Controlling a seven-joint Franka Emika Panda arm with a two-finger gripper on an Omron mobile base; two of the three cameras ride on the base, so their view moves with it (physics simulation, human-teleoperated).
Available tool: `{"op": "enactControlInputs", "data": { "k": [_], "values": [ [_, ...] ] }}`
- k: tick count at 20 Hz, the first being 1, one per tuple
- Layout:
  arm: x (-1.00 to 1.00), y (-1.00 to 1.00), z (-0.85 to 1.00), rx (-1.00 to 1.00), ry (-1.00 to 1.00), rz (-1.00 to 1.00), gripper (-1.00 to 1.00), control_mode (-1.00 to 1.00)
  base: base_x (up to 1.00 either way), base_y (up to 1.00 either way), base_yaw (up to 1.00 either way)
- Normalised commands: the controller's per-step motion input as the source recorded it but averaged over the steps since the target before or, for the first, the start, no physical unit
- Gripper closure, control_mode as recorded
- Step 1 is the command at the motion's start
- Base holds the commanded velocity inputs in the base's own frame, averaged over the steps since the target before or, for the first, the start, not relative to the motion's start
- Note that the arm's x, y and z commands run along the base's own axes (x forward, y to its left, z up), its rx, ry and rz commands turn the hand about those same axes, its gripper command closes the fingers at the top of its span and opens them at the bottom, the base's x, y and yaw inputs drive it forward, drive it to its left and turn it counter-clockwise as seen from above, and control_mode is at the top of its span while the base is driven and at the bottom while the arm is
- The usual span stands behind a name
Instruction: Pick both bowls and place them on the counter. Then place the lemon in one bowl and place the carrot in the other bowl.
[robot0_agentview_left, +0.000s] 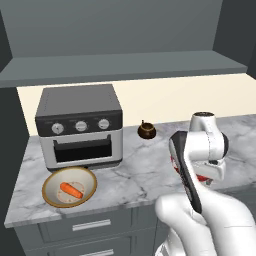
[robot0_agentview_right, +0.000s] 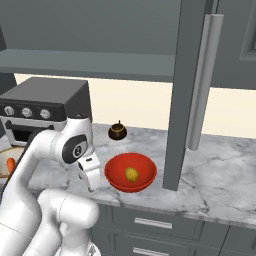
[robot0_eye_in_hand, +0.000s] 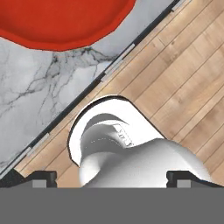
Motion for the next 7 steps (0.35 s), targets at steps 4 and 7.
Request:
{"op": "enactControlInputs", "data": {
  "k": [4,7],
  "values": [
    [-0.39,0.06,0.0,0.0,-0.1,0.04,-1.0,-1.0,0.0,0.0,0.0],
    [-0.35,0.11,0.0,0.0,-0.06,0.05,-1.0,-1.0,0.0,0.0,0.0]
  ]
}}
